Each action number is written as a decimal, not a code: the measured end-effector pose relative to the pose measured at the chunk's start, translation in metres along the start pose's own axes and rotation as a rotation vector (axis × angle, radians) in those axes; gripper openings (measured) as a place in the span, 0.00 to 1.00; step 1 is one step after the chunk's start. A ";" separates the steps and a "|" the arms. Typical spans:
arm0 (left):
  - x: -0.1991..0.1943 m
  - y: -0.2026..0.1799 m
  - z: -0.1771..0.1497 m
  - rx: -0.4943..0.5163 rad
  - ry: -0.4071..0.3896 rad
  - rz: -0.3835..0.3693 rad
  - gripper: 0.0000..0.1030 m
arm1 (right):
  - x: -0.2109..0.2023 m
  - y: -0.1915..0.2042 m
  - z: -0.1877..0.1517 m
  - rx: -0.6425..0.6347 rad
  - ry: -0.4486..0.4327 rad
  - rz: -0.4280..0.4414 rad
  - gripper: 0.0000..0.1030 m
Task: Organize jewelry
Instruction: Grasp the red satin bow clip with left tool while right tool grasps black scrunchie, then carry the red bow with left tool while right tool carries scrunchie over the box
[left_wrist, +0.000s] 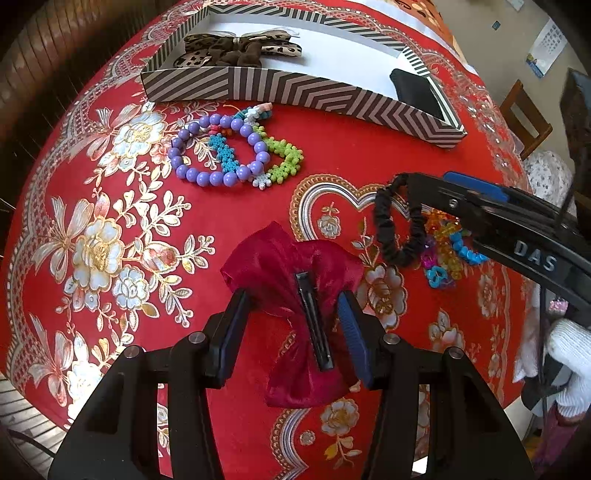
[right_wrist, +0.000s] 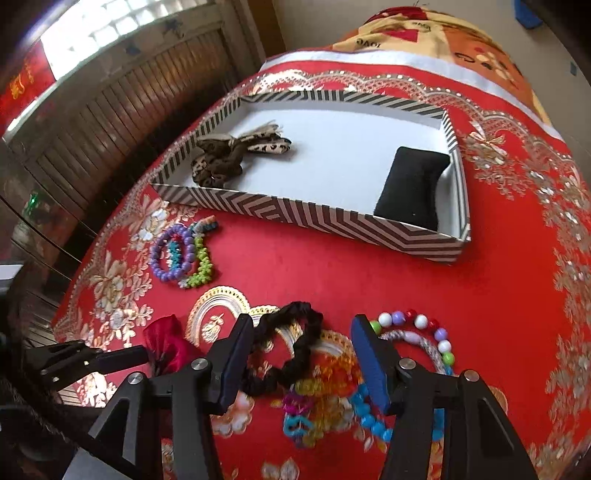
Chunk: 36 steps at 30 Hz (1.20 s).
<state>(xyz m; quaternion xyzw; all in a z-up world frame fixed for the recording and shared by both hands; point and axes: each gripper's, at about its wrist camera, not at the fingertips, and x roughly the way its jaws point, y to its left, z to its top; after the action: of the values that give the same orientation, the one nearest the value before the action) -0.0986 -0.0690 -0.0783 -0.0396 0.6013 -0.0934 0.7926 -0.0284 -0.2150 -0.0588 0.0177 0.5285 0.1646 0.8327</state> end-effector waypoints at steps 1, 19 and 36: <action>0.000 0.000 0.001 0.002 0.000 0.001 0.48 | 0.002 0.000 0.001 -0.001 0.003 0.001 0.52; 0.004 0.001 0.005 0.009 -0.029 -0.014 0.28 | 0.016 -0.002 -0.001 -0.021 0.007 0.037 0.09; -0.041 -0.001 0.017 0.034 -0.152 0.016 0.18 | -0.047 -0.003 0.003 0.011 -0.134 0.098 0.09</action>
<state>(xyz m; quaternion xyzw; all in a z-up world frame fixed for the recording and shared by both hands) -0.0933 -0.0630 -0.0345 -0.0284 0.5378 -0.0938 0.8373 -0.0436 -0.2310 -0.0171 0.0590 0.4710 0.2009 0.8570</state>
